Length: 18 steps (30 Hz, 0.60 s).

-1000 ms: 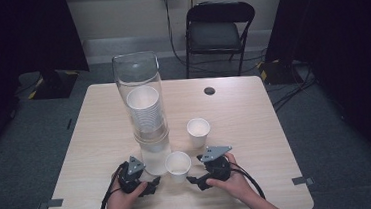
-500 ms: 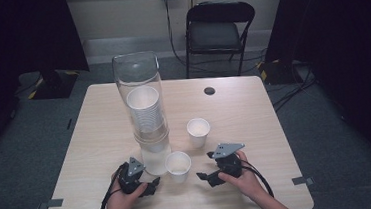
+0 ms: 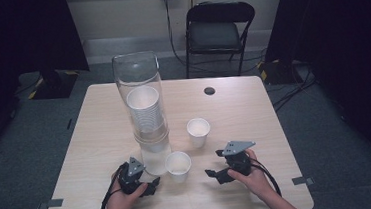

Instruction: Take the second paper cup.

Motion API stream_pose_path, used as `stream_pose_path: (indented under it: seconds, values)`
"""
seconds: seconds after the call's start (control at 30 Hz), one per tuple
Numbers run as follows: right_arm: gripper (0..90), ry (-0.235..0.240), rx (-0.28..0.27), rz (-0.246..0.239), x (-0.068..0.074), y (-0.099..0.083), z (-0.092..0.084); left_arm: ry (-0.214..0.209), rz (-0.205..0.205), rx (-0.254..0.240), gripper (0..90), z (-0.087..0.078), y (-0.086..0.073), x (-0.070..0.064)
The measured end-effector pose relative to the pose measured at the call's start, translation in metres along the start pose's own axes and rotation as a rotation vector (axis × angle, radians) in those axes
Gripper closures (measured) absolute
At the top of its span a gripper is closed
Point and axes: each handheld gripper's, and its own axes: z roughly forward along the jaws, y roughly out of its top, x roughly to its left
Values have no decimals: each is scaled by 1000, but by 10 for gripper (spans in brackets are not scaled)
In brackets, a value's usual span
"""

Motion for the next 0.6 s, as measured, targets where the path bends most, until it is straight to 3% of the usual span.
stream_pose_path:
  seconds: [0.33,0.6]
  values:
    - [143,-13,16,0,-8,-8,-13,0,2,2,144,0,0,0]
    - [143,-24,4,26,-18,-14,-25,0,1,1,144,0,0,0]
